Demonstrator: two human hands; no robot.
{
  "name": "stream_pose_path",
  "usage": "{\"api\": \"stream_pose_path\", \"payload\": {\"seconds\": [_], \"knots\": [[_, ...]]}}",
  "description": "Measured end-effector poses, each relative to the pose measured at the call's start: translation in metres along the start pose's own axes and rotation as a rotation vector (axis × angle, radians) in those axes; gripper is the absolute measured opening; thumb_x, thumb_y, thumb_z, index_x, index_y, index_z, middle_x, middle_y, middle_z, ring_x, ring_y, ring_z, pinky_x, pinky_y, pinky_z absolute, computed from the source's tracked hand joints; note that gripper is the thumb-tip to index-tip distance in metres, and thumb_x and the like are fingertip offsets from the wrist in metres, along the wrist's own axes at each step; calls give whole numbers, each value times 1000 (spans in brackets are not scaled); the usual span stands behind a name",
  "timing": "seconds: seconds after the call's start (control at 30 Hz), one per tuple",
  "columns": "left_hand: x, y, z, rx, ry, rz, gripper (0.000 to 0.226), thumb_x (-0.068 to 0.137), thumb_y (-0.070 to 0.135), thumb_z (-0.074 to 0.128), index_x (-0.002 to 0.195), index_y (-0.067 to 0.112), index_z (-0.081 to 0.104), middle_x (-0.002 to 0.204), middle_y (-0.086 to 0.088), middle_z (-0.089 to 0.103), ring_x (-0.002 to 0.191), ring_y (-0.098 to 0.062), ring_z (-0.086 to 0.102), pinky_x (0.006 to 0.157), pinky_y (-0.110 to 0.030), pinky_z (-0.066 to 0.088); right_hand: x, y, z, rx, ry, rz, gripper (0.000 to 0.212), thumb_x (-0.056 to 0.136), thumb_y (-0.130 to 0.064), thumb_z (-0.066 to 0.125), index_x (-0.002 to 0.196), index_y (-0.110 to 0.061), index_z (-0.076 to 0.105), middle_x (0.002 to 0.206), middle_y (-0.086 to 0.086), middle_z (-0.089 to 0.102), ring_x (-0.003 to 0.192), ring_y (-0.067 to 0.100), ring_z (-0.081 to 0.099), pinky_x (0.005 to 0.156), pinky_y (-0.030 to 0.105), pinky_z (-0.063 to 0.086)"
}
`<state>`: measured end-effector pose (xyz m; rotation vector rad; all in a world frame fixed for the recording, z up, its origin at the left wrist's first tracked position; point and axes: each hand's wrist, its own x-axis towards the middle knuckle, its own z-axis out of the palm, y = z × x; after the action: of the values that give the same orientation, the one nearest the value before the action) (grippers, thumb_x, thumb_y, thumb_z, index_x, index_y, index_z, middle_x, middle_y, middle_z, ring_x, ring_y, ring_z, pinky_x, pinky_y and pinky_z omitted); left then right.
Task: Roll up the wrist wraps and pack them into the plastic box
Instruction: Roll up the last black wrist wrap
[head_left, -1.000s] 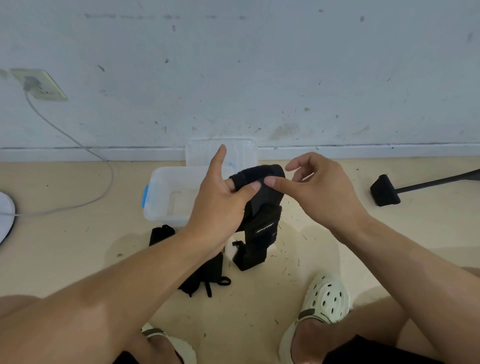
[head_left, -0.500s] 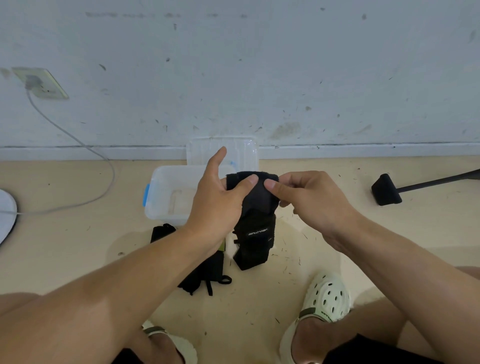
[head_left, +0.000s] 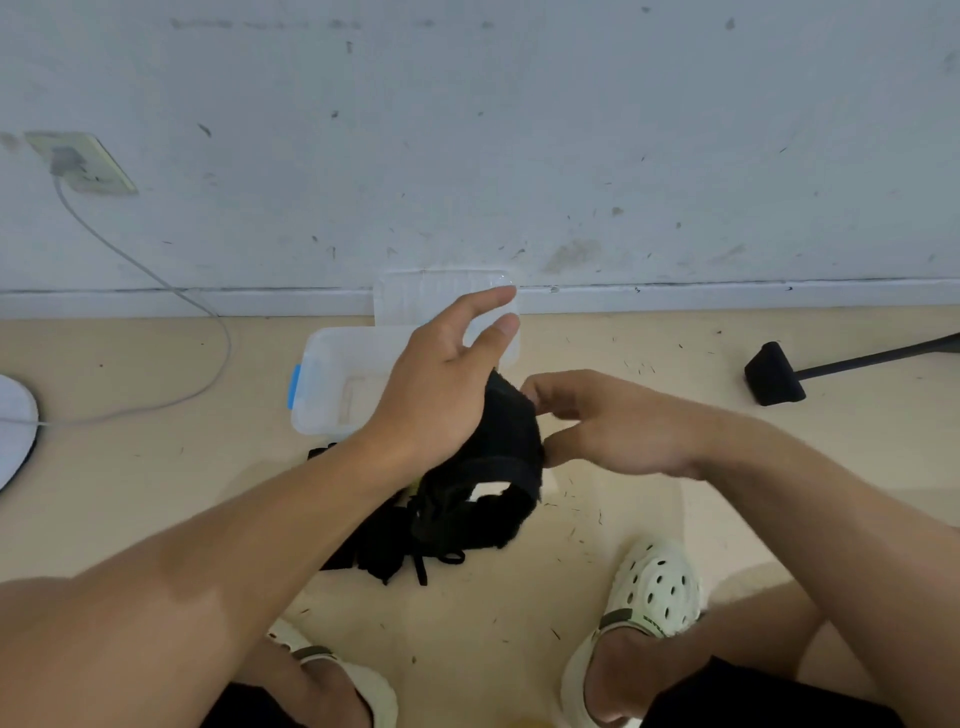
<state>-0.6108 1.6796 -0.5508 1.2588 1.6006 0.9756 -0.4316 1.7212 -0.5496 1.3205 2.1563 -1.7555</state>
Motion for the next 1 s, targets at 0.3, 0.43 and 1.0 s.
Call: {"api": "stream_pose_path", "payload": {"seconds": [0.3,0.43,1.0], "knots": [[8,-19,1,-157,-99,-169,47,103,55,49,147,37,49,93,6,75,116,-16,66,117,-44,40,-25,-14,-36,367,-115,-165,5,82,-21,81,81,-18,77,80,4,74,73,15,69,74,21,52],[3,-12,4,-220,-36,-76,41,102,50,53,139,32,58,115,6,74,114,-9,68,111,-42,48,-18,-12,-27,387,187,-115,20,79,-36,79,90,-19,78,85,7,77,75,17,70,74,28,52],[0,-15,6,-126,104,12,16,102,33,63,108,23,73,97,9,77,88,0,70,67,-8,50,-20,-10,-27,303,188,-19,19,88,-18,78,107,-14,77,101,9,80,93,27,77,82,35,58]]}}
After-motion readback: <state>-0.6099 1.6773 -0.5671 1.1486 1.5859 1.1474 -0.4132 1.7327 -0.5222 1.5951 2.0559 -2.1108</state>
